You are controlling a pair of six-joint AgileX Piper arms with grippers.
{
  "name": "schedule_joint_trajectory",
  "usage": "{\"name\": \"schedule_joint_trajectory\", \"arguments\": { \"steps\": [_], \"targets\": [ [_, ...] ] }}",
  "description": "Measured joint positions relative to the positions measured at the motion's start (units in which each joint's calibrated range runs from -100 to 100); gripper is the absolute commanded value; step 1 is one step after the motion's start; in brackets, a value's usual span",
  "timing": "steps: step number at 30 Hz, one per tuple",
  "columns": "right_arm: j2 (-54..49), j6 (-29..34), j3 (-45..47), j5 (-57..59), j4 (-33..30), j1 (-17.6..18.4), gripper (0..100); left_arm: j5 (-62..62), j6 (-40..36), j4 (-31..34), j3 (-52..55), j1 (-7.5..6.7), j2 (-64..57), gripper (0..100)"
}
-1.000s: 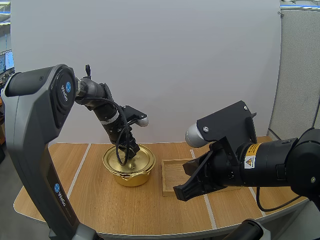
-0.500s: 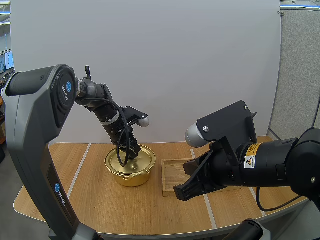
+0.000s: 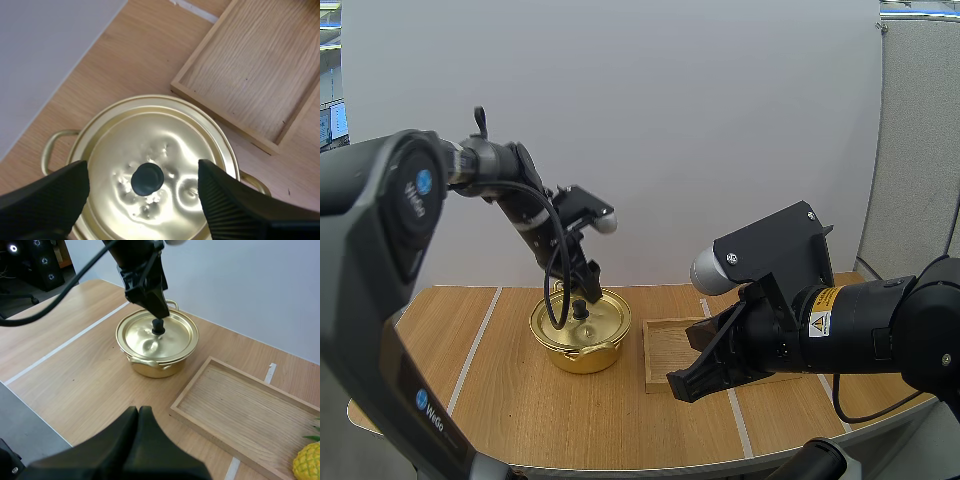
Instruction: Open the pot, put the grape inside, and close it
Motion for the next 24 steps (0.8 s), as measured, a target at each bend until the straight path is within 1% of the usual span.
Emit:
{"name": "schedule_joint_trajectory", "arguments": {
  "steps": [9,11,16,17,21,24],
  "targets": [
    [-0.52,0.00,0.00,0.00,0.00,0.00,0,5.11,0.00,0.00,-5.35,0.00,-20.91,100],
    [-0.53,0.00,0.00,0.00,0.00,0.00,0,5.11,0.00,0.00,-5.76,0.00,-21.89,100],
    [-0.96,0.00,0.00,0.00,0.00,0.00,0,5.11,0.00,0.00,-7.64,0.00,-30.07,100],
    [-1.29,0.00,0.00,0.00,0.00,0.00,0,4.93,0.00,0.00,-8.70,0.00,-35.22,100],
    [-1.34,0.00,0.00,-0.17,0.00,0.00,0,1.83,0.00,0.00,-11.01,0.00,-46.41,100],
    [-1.34,0.00,0.00,-0.17,0.02,0.00,0,1.00,0.00,0.12,-12.29,0.00,-51.48,100]
  ]
}}
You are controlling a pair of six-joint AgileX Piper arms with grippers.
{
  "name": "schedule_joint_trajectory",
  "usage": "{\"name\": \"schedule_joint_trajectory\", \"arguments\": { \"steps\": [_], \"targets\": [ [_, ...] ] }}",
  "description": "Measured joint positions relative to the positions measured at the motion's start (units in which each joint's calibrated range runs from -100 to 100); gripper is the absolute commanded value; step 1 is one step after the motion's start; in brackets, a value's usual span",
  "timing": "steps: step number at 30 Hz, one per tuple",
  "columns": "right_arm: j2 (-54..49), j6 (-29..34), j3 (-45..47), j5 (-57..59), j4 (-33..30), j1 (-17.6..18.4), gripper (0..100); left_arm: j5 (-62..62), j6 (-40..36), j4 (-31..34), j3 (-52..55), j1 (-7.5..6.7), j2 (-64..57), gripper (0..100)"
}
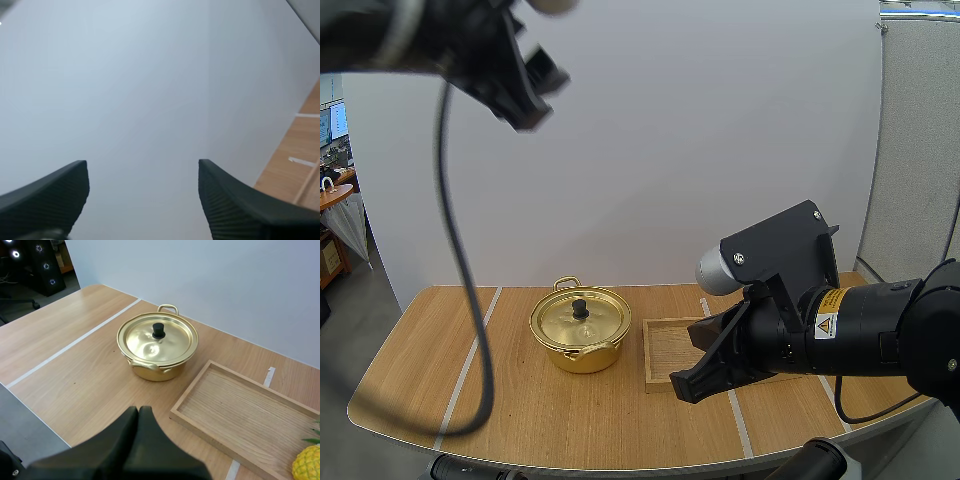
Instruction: Open the pot, put the grape inside, and close it
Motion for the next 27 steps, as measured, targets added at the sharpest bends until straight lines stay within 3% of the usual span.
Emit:
{"name": "schedule_joint_trajectory", "arguments": {
  "steps": [6,13,17,27],
  "targets": [
    [-0.10,0.00,0.00,0.00,0.21,-1.36,0,-0.80,-1.16,0.26,-2.56,0.00,-12.44,100],
    [-6.24,0.00,0.13,-1.35,0.33,-4.76,0,-0.80,-16.23,4.43,-2.63,0.00,-20.16,100],
    [-10.08,0.00,0.13,-9.29,0.33,-7.28,0,-0.65,-24.68,6.11,-2.63,0.00,-23.23,100],
    [-10.08,0.00,-0.25,-19.07,0.33,-12.11,0,-3.00,-31.29,6.99,4.45,0.00,-31.14,100]
  ]
}}
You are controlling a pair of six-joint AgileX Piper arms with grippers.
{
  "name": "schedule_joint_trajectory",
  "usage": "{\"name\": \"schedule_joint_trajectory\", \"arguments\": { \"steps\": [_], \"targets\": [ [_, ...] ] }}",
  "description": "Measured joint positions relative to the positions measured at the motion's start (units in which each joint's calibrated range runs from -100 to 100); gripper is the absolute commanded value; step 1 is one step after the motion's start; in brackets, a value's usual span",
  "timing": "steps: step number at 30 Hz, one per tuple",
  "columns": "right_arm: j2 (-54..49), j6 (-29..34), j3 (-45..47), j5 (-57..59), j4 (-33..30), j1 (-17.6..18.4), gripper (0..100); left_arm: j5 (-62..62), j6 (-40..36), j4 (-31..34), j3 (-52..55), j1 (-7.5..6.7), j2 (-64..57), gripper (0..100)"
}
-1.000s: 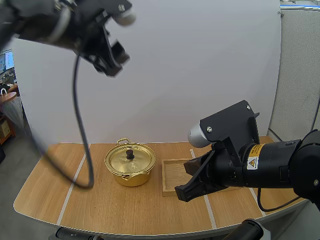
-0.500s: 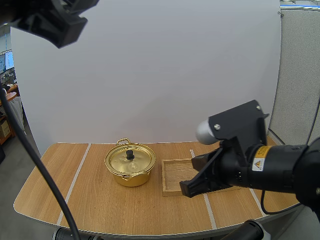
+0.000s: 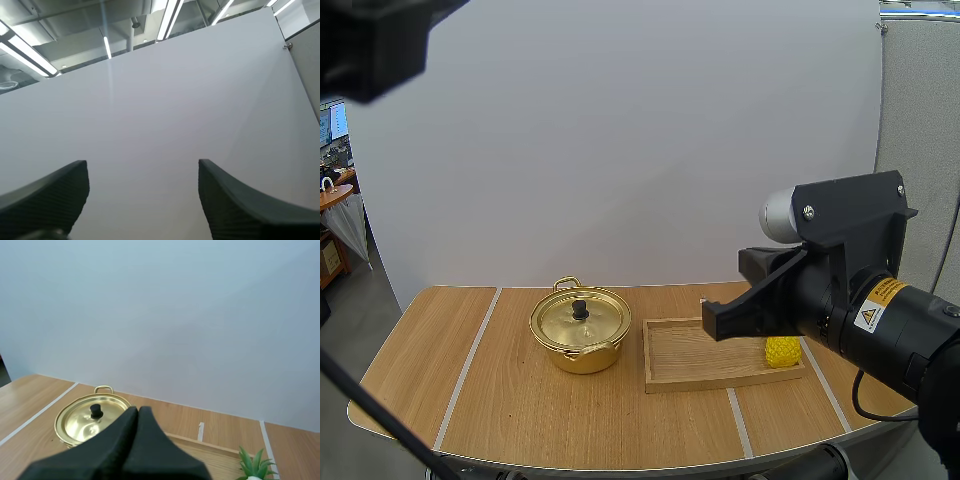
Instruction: Open the pot, put the grape inside, and close it
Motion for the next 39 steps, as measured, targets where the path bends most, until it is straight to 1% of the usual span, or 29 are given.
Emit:
{"name": "schedule_joint_trajectory", "arguments": {
  "steps": [6,12,19,25,28,34,39],
  "targets": [
    [0.00,0.76,0.00,-8.70,0.00,-2.39,0,-4.19,-2.71,2.37,6.86,0.00,-5.02,100],
    [0.00,2.08,0.00,-15.19,0.00,-2.64,0,-7.34,-5.91,4.69,15.34,0.01,-9.49,100],
    [0.00,2.33,0.00,-20.50,0.00,-2.64,0,-11.43,-8.96,5.18,27.57,0.94,-10.64,100],
    [0.00,2.45,0.00,-24.85,-0.13,-3.25,0,-24.05,-10.17,5.18,38.99,0.94,-10.64,100],
    [0.00,2.45,1.29,-29.80,-0.44,-3.94,0,-31.43,-10.28,5.18,45.48,0.94,-10.64,100],
    [-0.13,2.45,9.56,-38.10,-0.81,-4.17,0,-44.81,-10.26,5.18,56.48,0.94,-10.53,100],
    [-0.02,2.45,16.56,-47.08,-1.16,-4.17,0,-57.20,-6.40,5.07,63.42,0.94,-10.53,100]
  ]
}}
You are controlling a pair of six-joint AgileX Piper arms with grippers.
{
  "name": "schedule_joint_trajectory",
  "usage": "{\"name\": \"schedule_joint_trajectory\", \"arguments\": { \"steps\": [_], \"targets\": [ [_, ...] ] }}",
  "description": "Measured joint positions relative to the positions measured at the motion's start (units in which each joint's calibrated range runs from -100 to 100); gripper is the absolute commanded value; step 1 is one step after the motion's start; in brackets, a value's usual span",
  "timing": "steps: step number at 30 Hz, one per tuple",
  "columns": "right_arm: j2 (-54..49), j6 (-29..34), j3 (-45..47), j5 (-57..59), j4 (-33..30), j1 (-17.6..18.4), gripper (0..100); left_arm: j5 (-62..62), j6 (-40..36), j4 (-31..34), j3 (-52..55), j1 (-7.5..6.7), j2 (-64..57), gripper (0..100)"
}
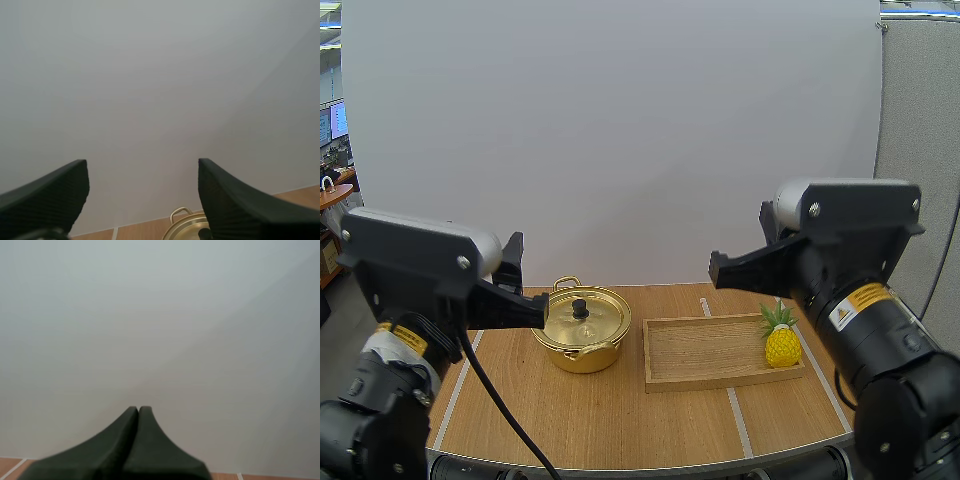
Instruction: Open the pot, put the grape inside, and close it
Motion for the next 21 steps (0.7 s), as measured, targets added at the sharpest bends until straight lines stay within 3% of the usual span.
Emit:
{"name": "schedule_joint_trajectory", "arguments": {
  "steps": [5,7,9,10,21],
  "targets": [
    [0.00,0.00,2.54,-3.81,-0.11,0.00,0,-6.00,1.08,0.00,3.10,0.00,0.00,100],
    [0.00,0.00,3.83,-5.77,-0.11,0.00,0,-7.60,1.21,0.00,3.95,0.00,0.00,69],
    [0.00,0.00,7.01,-10.70,-0.24,0.00,0,-9.28,1.42,0.00,5.23,0.00,0.00,18],
    [0.00,0.00,8.17,-10.93,-0.24,0.00,0,-10.68,1.52,0.00,6.22,0.00,0.00,0],
    [0.00,0.00,19.27,-12.74,-0.81,0.00,0,-19.10,1.21,0.00,7.16,0.00,0.00,0]
  ]
}}
